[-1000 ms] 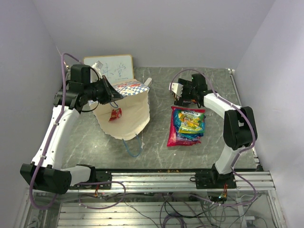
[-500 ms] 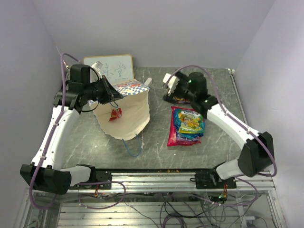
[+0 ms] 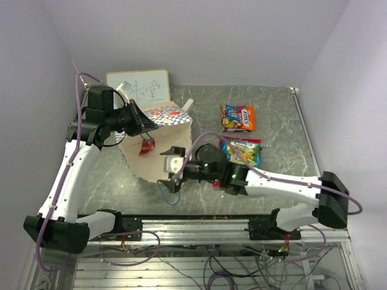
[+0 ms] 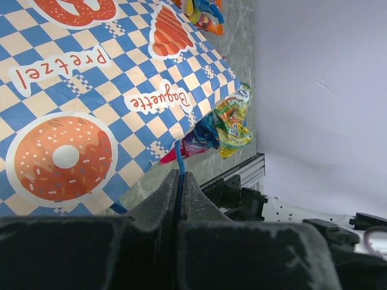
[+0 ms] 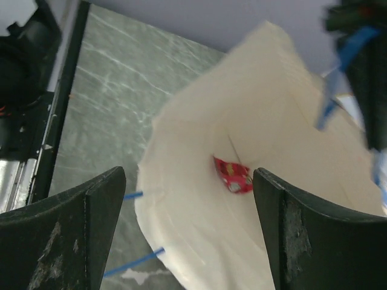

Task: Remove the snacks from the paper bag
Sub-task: Take out the snack from the paper bag, then place the snack at the center of the board, then adjust the paper bag at the center of the board, then reset both arms

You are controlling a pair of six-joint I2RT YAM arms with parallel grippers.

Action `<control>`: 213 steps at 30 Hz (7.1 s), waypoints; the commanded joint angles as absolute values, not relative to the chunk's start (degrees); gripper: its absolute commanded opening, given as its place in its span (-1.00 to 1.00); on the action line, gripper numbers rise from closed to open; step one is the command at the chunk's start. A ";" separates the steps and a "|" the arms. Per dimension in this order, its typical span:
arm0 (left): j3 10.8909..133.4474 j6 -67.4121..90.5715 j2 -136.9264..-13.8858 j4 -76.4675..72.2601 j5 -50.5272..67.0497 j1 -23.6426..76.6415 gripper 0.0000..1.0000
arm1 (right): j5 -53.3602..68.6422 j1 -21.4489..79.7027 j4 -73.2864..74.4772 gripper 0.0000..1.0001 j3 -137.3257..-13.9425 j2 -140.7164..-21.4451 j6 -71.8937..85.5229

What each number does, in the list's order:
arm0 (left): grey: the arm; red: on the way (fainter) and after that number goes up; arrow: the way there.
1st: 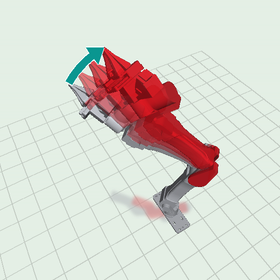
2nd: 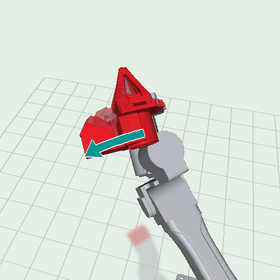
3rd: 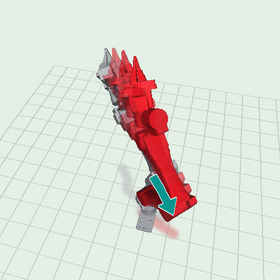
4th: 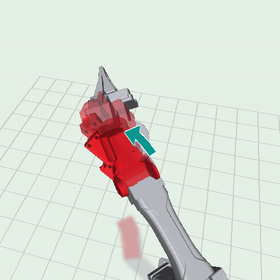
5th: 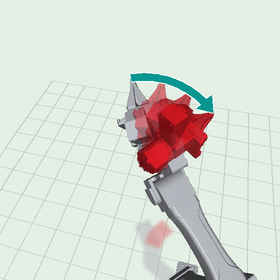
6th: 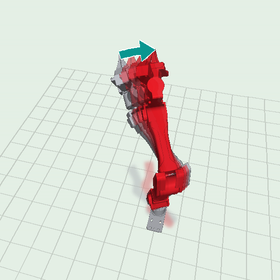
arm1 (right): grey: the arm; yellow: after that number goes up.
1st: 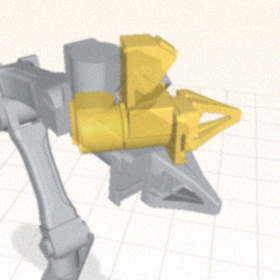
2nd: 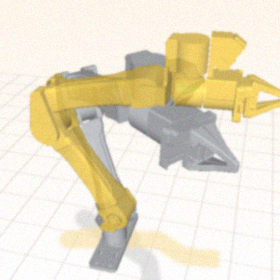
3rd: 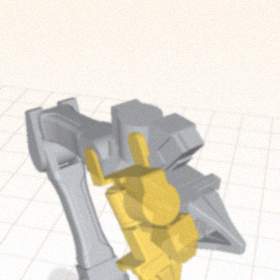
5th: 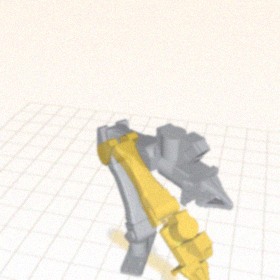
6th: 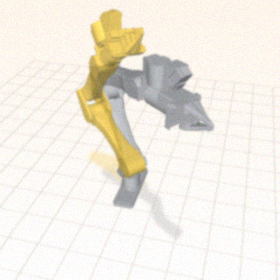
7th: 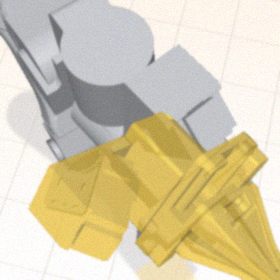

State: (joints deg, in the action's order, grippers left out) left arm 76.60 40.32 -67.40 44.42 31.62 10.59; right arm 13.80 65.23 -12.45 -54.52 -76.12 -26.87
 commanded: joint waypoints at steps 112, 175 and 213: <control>83.42 68.85 -76.65 42.71 32.47 3.34 -0.86 | -2.44 56.60 -15.57 -1.00 -73.31 -64.72 -25.91; 104.53 34.76 -80.20 62.47 20.83 -6.24 0.90 | -3.47 12.95 32.93 -0.97 -102.46 -118.91 24.42; 120.32 20.85 -76.11 64.67 8.53 11.30 0.91 | 11.21 14.04 36.56 1.00 -97.52 -80.55 22.68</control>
State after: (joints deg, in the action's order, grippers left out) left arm 116.07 24.53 -76.71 64.75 13.72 7.03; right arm 10.83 13.87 32.56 -96.95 -86.39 21.04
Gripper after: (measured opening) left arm 0.956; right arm 0.999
